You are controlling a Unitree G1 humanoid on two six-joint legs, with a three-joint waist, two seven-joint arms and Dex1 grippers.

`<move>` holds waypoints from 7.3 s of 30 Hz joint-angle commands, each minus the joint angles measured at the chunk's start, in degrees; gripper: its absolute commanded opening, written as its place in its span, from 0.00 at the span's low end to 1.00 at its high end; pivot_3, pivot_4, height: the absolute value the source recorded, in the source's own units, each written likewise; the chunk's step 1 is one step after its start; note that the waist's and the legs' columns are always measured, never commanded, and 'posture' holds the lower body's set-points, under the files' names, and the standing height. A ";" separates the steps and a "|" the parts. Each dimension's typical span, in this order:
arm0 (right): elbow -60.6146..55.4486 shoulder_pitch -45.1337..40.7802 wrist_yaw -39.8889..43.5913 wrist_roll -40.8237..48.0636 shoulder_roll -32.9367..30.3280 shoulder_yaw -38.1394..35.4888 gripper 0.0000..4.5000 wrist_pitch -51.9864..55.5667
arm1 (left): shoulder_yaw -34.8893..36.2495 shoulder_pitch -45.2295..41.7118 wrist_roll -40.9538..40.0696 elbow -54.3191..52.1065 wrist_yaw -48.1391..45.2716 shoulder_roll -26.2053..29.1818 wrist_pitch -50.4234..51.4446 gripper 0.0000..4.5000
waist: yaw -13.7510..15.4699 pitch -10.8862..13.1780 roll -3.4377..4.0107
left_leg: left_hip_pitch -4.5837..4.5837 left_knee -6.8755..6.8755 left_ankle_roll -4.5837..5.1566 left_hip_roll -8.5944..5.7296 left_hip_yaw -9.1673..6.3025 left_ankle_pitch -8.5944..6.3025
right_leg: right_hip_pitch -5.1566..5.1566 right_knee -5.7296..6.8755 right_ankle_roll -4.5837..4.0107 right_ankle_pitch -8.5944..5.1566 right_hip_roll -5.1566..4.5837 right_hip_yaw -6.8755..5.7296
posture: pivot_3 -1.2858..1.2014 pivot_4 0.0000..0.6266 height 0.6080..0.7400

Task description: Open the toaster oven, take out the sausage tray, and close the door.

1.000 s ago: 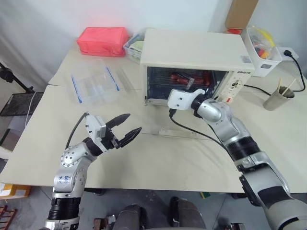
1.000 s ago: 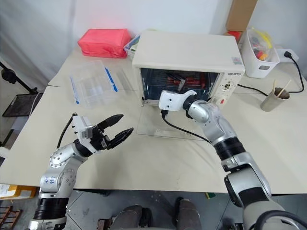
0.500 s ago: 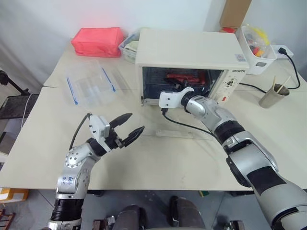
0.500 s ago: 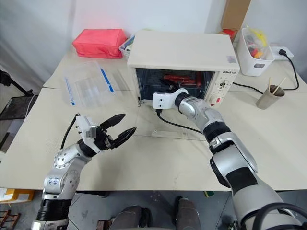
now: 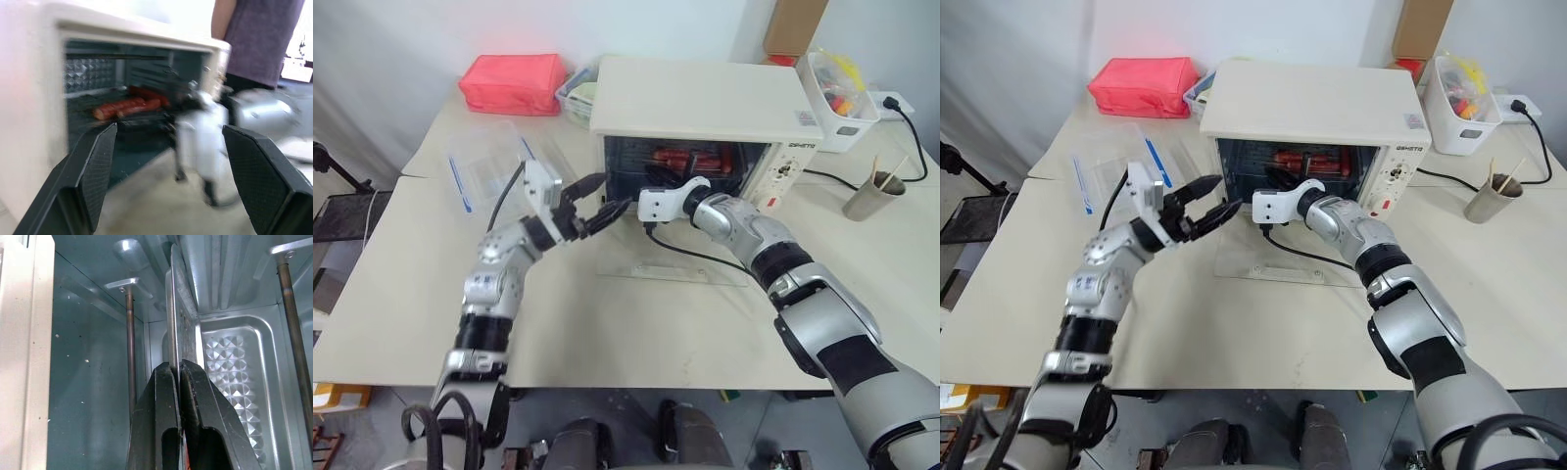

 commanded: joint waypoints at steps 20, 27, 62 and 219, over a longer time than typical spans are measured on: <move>-57.95 31.90 19.24 8.07 -13.74 -12.58 0.00 10.20 | 4.33 -8.67 -0.75 14.08 -3.36 -1.24 -1.08 0.81 | 1.93 0.03 -0.04 | -0.43 0.18 0.11 -0.09 -0.03 0.09 | -0.30 0.05 0.09 0.05 0.00 -0.13 | 0.52 0.24 1.00; -70.63 39.85 22.00 7.24 -15.84 -15.39 0.00 11.37 | 4.20 -9.90 -0.51 17.20 -5.35 -1.25 -0.64 0.81 | 2.92 0.03 -0.05 | -0.43 0.20 0.12 -0.14 0.03 0.12 | -0.30 0.01 0.17 0.10 0.01 -0.12 | 0.52 0.24 1.00; -82.15 47.64 37.18 13.49 -19.73 -15.86 0.00 8.21 | 26.40 -2.61 -29.35 -9.66 20.92 -0.09 83.15 0.81 | 2.59 0.05 -0.11 | -0.25 0.22 0.02 -0.12 -0.11 0.17 | -0.17 0.05 0.16 0.09 0.03 0.10 | 0.52 0.24 1.00; -85.02 92.97 67.20 76.91 -18.19 -59.32 1.00 26.69 | -5.80 20.30 -10.51 -15.34 -6.37 27.69 25.71 0.77 | 1.86 0.00 0.00 | 1.02 -0.53 -0.95 0.02 0.50 -0.19 | 0.21 -0.12 -0.19 -0.10 -0.24 1.36 | 0.52 0.24 1.00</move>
